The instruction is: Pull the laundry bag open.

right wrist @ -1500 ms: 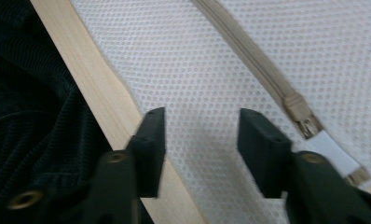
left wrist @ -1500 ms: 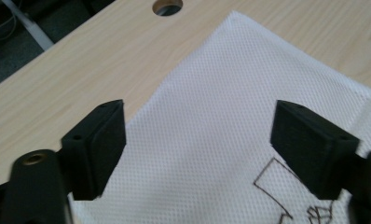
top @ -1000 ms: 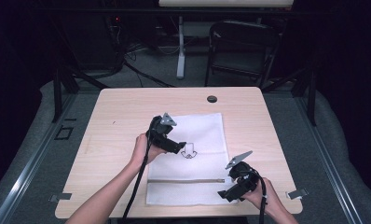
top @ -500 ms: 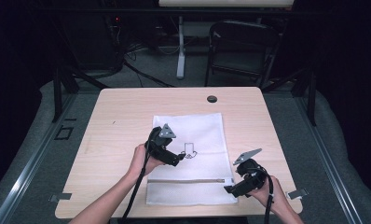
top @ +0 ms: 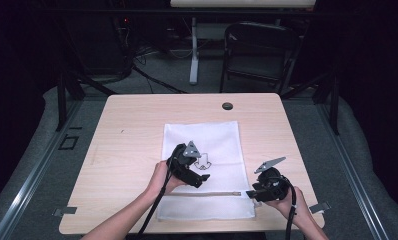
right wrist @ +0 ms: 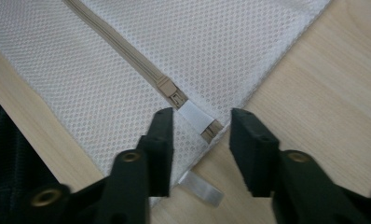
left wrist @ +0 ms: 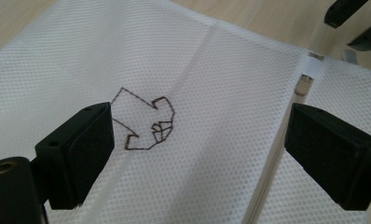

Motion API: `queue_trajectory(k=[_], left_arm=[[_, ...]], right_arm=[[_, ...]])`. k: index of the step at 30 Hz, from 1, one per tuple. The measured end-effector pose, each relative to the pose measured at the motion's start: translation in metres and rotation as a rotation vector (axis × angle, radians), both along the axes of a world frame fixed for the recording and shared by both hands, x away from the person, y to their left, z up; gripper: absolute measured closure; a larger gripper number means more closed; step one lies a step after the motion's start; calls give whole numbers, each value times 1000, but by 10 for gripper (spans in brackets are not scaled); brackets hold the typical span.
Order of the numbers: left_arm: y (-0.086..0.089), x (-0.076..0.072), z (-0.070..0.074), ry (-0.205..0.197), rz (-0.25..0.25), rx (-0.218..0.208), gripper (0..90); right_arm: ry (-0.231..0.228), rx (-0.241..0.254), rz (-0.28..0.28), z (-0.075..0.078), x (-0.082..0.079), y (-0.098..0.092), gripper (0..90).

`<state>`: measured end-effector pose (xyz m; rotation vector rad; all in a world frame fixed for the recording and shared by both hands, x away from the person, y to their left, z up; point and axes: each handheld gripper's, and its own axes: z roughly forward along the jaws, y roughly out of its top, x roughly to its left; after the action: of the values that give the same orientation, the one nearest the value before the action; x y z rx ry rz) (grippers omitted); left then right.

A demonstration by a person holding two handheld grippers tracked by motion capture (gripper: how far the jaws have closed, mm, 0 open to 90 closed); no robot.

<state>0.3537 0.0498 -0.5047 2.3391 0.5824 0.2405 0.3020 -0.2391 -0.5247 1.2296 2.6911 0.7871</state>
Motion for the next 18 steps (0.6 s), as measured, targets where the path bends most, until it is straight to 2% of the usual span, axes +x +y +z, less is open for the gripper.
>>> queue_trajectory(k=[2,7,8,12,13,15,18], left_arm=[[-4,-2,-2,4,-14,6,94],[-13,-7,-8,11,-49,13,117],[-14,-7,-10,14,-56,10,121],[-20,-10,-15,15,-84,8,151],[-21,-11,-16,16,-92,11,152],[-24,-12,-18,22,-98,-4,153],[-30,-12,-21,24,-115,-2,158]], right_arm=[[4,-14,-6,-3,1,1,755],[8,-22,3,-9,5,5,883],[7,-11,1,-11,6,7,897],[29,-22,15,-19,10,9,900],[29,-37,14,-20,10,10,900],[25,-36,17,-24,11,12,900],[38,-43,22,-26,12,12,900]])
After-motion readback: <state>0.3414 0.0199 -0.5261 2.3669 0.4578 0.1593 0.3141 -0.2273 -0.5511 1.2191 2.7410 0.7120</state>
